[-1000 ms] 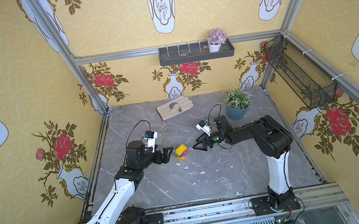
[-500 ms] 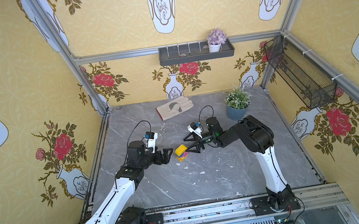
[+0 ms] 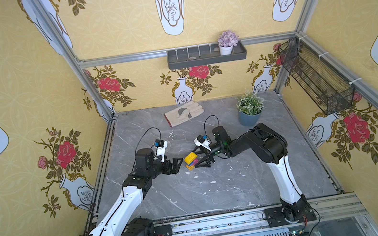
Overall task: Assemble the letter s with lego
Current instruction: Adjust the lego brick at the center of the board.
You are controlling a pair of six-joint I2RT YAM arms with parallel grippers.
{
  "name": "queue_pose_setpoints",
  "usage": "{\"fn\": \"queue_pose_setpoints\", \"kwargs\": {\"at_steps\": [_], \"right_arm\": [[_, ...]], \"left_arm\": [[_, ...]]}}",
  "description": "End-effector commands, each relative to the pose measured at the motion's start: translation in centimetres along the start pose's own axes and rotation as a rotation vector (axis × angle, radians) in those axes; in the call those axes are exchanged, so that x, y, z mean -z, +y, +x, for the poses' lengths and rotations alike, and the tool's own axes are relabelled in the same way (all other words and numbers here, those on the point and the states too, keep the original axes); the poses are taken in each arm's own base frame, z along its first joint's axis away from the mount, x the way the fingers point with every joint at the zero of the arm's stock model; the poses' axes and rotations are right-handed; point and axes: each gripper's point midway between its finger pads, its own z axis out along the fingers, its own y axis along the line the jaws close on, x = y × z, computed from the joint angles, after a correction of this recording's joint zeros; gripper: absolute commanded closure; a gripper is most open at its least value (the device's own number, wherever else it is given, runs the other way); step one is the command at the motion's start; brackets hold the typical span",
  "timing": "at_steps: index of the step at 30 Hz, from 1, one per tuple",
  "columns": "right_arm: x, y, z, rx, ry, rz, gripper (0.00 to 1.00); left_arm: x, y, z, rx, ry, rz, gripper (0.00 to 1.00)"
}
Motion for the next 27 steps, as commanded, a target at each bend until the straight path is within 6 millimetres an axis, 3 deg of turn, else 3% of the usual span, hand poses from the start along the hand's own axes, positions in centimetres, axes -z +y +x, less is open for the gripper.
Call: {"fn": "queue_pose_setpoints", "kwargs": {"at_steps": [1, 8, 21, 27], "right_arm": [[0.0, 0.5, 5.3, -0.311, 0.123, 0.048, 0.02], [0.6, 0.8, 6.1, -0.311, 0.139, 0.079, 0.07], [0.5, 1.5, 6.3, -0.289, 0.157, 0.113, 0.29], [0.2, 1.1, 6.4, -0.245, 0.151, 0.184, 0.29]], "left_arm": [[0.1, -0.1, 0.0, -0.013, -0.001, 0.006, 0.01], [0.0, -0.1, 0.2, -0.011, 0.002, 0.008, 0.01], [-0.2, -0.2, 0.9, -0.026, 0.023, 0.012, 0.01], [-0.3, -0.2, 1.1, -0.027, 0.033, 0.011, 0.01]]}}
